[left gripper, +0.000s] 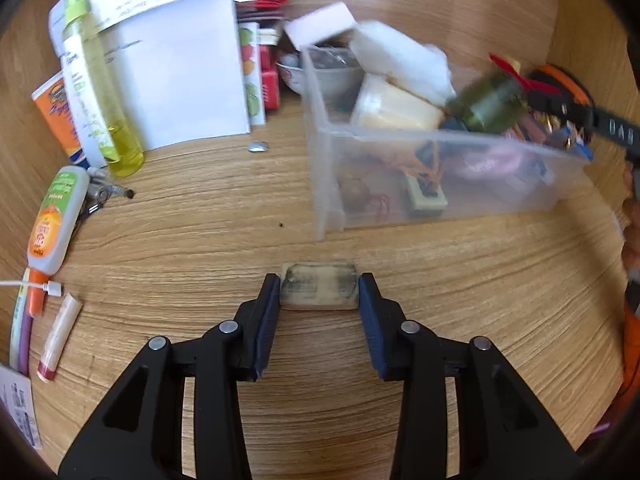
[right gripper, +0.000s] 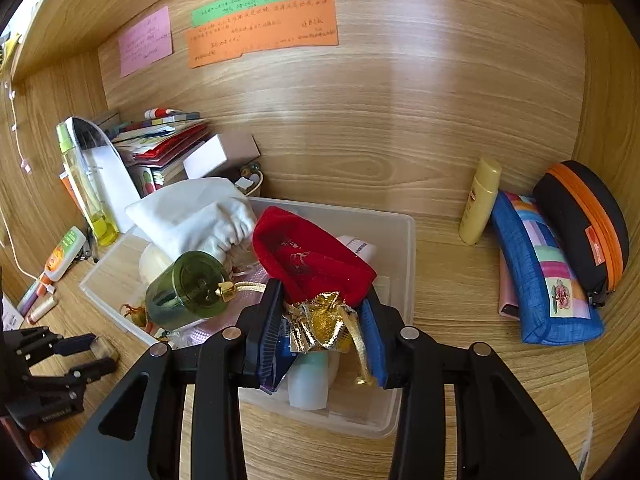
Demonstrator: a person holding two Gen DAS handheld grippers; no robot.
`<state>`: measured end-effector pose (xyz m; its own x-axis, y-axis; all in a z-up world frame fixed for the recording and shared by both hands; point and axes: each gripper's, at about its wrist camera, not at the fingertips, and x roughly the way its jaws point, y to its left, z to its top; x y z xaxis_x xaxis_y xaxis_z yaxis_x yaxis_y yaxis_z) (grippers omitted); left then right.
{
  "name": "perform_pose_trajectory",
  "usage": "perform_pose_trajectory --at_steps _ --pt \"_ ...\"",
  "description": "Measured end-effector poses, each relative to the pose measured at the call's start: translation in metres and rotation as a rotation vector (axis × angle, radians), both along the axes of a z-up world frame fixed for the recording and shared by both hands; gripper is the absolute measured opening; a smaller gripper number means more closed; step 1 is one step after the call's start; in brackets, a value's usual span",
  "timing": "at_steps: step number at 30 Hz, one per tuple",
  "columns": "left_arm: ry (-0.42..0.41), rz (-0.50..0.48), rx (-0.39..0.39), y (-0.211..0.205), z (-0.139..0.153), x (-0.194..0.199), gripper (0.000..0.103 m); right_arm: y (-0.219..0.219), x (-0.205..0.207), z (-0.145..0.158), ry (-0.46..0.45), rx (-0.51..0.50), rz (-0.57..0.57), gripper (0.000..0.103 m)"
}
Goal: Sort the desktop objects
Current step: 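Carry the eraser and red pouch into the clear box and release both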
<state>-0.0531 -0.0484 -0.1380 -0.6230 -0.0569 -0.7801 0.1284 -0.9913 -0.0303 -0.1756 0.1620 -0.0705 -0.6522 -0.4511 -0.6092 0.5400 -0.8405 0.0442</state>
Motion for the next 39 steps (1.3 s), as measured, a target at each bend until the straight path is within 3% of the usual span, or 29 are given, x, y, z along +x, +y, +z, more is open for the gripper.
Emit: perform_pose_trajectory --at_steps 10,13,15,17,23,34,39 --pt "0.155 0.043 0.026 -0.012 0.055 0.002 0.039 -0.012 0.014 -0.003 0.053 0.074 0.013 0.039" --pt "0.182 0.03 0.039 -0.015 0.067 -0.006 0.039 -0.013 0.016 -0.003 0.07 0.09 -0.001 0.049" --pt "0.193 0.02 0.038 -0.012 0.073 -0.012 0.039 -0.013 0.018 -0.002 0.086 0.097 -0.011 0.062" --pt "0.207 0.009 0.027 -0.009 0.075 -0.017 0.039 -0.012 0.019 0.0 0.089 0.093 -0.009 0.071" --pt "0.19 -0.012 0.046 -0.003 0.069 -0.041 0.039 -0.009 0.025 0.006 0.109 0.072 -0.008 0.083" --pt "0.178 -0.046 0.017 0.013 0.06 -0.06 0.039 -0.005 0.025 0.011 0.091 0.03 0.001 0.084" --pt "0.156 -0.055 0.016 0.017 0.055 -0.062 0.039 -0.006 0.029 0.013 0.096 0.019 0.018 0.092"
